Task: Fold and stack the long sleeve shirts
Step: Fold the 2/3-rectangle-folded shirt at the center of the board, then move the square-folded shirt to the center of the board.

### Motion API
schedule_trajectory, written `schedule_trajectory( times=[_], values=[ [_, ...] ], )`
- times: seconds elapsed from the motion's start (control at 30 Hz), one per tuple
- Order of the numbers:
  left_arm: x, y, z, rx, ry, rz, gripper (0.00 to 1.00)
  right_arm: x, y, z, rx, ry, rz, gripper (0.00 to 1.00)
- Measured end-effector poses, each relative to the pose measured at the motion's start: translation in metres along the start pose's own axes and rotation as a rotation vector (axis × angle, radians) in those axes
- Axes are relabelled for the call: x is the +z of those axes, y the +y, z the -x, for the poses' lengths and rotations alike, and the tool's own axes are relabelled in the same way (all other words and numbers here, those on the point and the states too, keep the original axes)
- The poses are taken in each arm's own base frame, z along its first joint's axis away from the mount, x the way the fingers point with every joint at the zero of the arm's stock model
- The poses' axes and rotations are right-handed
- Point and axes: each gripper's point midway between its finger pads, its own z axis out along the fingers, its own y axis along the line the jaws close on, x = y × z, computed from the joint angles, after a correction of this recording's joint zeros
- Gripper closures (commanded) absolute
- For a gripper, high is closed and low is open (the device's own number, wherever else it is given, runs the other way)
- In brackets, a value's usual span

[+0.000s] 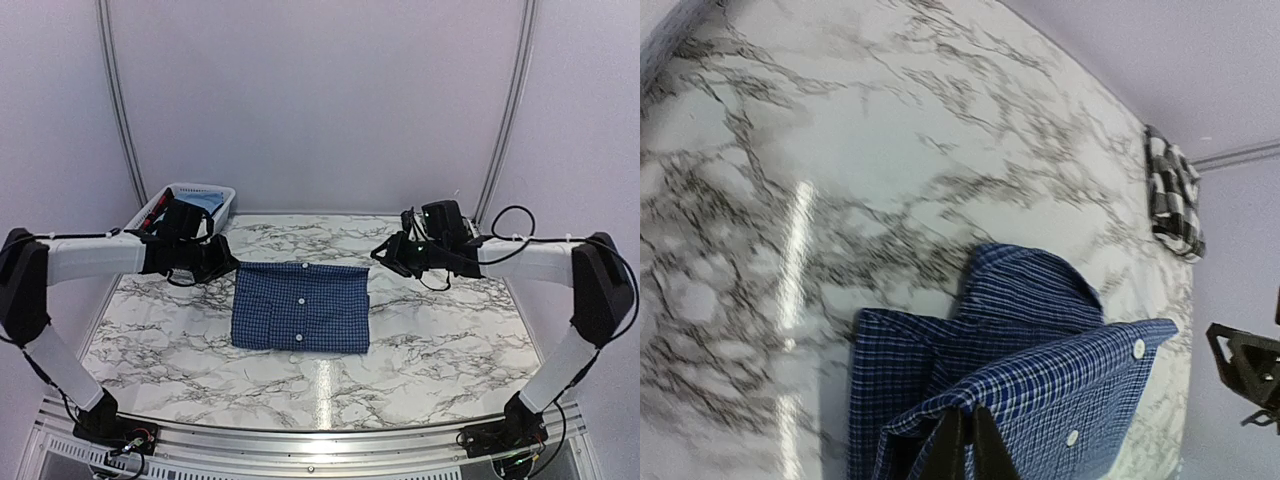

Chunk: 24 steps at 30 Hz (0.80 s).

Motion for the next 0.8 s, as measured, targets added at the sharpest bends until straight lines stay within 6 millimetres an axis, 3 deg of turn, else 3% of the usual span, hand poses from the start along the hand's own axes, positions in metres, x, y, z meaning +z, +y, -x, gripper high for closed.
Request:
schedule_trajectory(
  times=[0.07,0.13,0.17,0.27,0.33,0.47,0.57,0.67,0.8],
  values=[
    [0.028,0.020,0.023,-0.011,0.003,0.059,0.55,0.023,-0.012,0.020,-0.010,-0.010,-0.023,0.31],
    [0.051,0.042,0.032,-0.021,0.023,0.107,0.17,0.044,-0.024,0.031,-0.023,-0.003,-0.050,0.26],
    [0.059,0.057,0.033,-0.036,0.037,0.139,0.03,0.051,-0.030,0.033,-0.035,0.006,-0.065,0.26],
    [0.059,0.074,0.030,-0.045,0.071,0.191,0.01,0.059,-0.029,0.030,-0.073,0.035,-0.087,0.26],
    [0.054,0.063,0.038,-0.019,0.065,0.181,0.02,0.058,-0.019,0.028,-0.110,0.040,-0.087,0.31],
    [0.031,0.020,0.068,0.055,-0.013,0.119,0.10,0.055,0.013,0.013,-0.183,0.053,-0.057,0.33],
    [0.017,0.002,0.076,0.097,-0.053,0.101,0.22,0.059,0.021,-0.001,-0.210,0.072,-0.058,0.45],
    [0.019,0.008,0.069,0.118,-0.036,0.141,0.23,0.063,0.017,-0.008,-0.227,0.087,-0.081,0.45],
    [0.040,0.032,0.045,0.142,0.042,0.233,0.23,0.082,0.000,-0.012,-0.235,0.112,-0.129,0.45]
  ],
)
